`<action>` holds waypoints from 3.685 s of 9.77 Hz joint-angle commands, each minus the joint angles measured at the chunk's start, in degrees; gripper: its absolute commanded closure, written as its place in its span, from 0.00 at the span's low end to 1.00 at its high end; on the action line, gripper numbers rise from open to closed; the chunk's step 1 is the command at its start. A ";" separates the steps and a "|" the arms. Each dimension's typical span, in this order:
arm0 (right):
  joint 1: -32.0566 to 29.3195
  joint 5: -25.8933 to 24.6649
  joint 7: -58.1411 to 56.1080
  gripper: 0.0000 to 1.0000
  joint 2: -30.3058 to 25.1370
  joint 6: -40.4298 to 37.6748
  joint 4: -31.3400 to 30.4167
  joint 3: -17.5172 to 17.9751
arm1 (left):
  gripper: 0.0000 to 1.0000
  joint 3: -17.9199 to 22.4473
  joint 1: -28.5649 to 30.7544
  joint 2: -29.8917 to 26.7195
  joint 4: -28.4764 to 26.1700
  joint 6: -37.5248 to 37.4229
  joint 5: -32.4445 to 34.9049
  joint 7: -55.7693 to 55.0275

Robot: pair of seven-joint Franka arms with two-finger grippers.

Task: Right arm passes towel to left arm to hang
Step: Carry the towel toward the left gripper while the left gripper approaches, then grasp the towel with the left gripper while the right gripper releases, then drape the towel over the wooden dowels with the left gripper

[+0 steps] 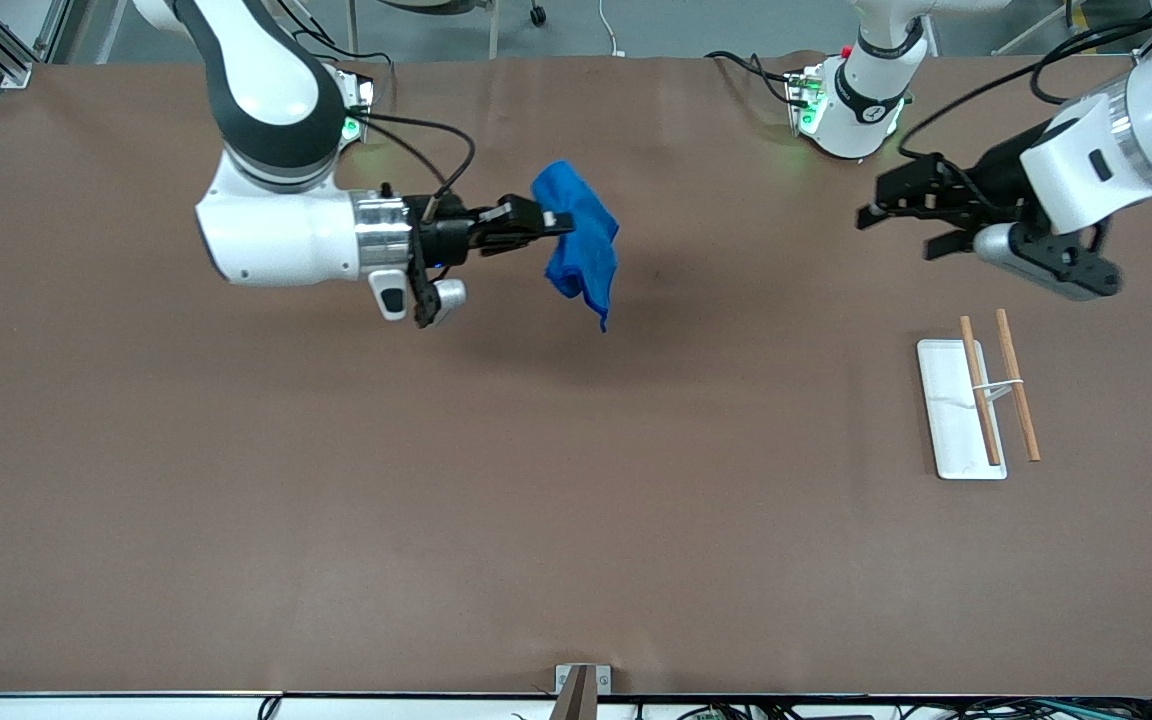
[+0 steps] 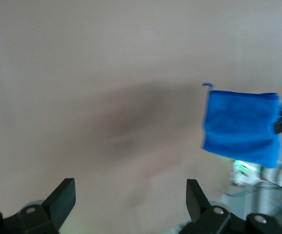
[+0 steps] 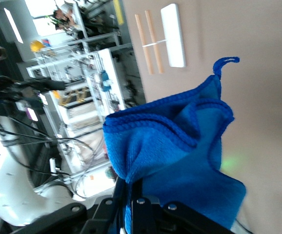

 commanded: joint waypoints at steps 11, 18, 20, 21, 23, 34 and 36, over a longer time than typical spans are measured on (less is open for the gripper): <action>2.80 25.95 -5.68 1.00 0.28 8.79 1.45 7.97 | 0.07 13.14 -4.14 -12.40 -53.35 -0.08 -53.61 36.60; 3.24 25.95 -5.76 1.00 0.28 9.49 1.36 7.97 | 0.10 -0.74 -4.41 -13.28 -56.28 16.27 -76.17 39.79; 3.51 25.95 -5.76 1.00 0.28 9.49 1.36 7.97 | 0.62 -0.75 -4.05 -13.81 -56.20 16.28 -76.18 39.70; 3.51 25.95 -5.76 1.00 0.37 9.58 1.36 7.97 | 0.90 -0.75 -3.97 -13.99 -56.28 16.28 -76.18 39.70; 3.51 25.95 -6.46 1.00 0.28 9.58 1.36 7.97 | 1.00 -0.48 -3.27 -14.60 -56.20 16.28 -76.18 39.70; -5.18 -27.66 19.93 0.00 -3.05 9.58 -1.18 6.49 | 1.00 11.97 -2.82 -12.77 -40.67 15.75 -32.65 29.08; -5.89 -44.11 23.75 0.00 -5.68 8.45 -2.93 1.32 | 1.00 16.98 -2.82 -6.73 -32.16 15.83 -21.22 29.07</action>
